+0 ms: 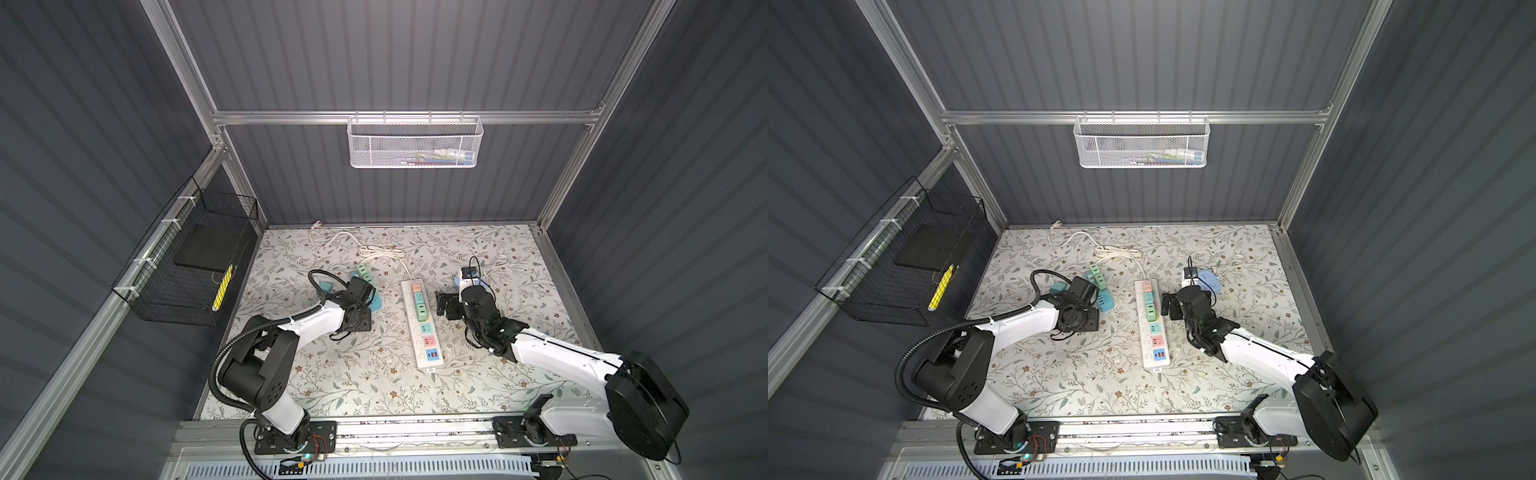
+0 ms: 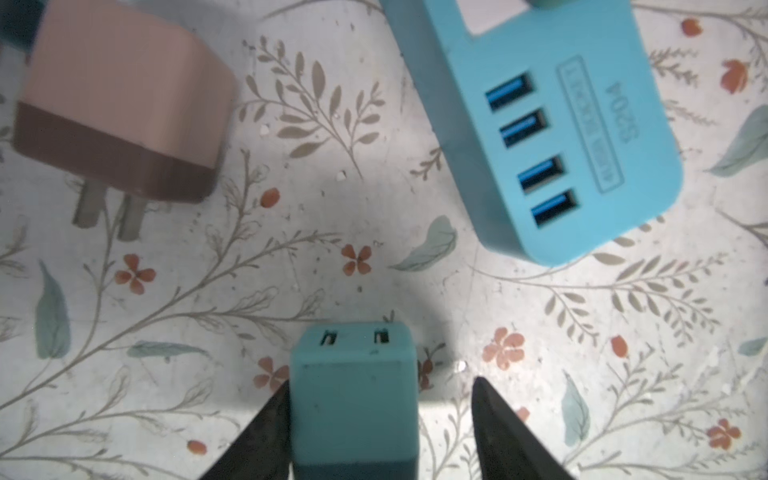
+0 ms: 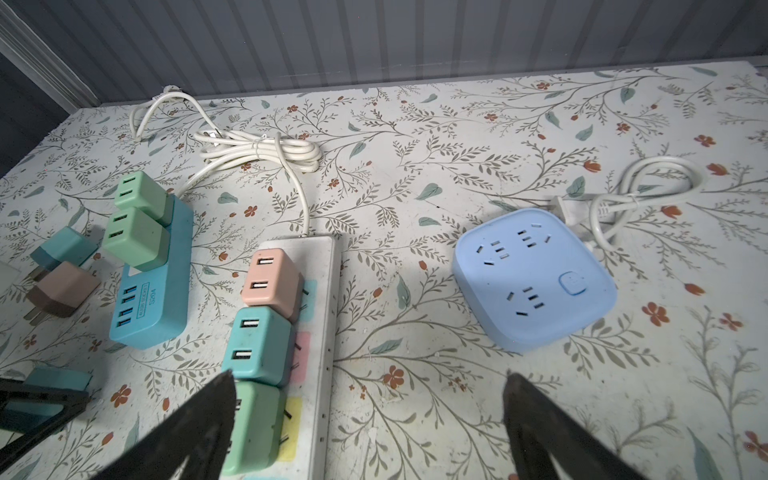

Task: Insert the plug
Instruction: 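Lift teal adapter with left gripper toward the strip while right gripper approaches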

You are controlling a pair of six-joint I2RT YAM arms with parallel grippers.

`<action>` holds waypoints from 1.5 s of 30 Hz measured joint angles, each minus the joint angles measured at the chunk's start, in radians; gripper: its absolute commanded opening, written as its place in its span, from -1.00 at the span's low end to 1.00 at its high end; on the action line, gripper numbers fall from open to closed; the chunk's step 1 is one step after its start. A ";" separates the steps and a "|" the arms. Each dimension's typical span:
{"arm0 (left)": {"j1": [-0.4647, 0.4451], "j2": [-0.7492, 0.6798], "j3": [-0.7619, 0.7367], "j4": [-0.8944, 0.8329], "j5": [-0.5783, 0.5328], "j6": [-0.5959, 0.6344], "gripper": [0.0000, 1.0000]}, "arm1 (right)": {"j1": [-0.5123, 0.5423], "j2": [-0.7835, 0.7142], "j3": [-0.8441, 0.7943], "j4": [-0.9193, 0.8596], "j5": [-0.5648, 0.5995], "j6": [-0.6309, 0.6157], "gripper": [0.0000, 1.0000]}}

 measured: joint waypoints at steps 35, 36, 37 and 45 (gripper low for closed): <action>-0.271 -0.305 -0.119 0.319 -0.080 0.251 -0.41 | -0.006 -0.032 0.017 -0.058 -0.047 0.008 0.94; -0.299 -0.306 -0.119 0.356 -0.079 0.276 -0.40 | -0.008 -0.049 0.017 -0.074 -0.050 0.017 0.94; -0.326 -0.305 -0.120 0.388 -0.079 0.302 -0.40 | -0.011 -0.070 0.017 -0.090 -0.056 0.027 0.93; -0.467 -0.211 -0.121 0.606 -0.103 0.504 -0.39 | -0.043 -0.311 0.002 -0.269 -0.161 0.097 0.75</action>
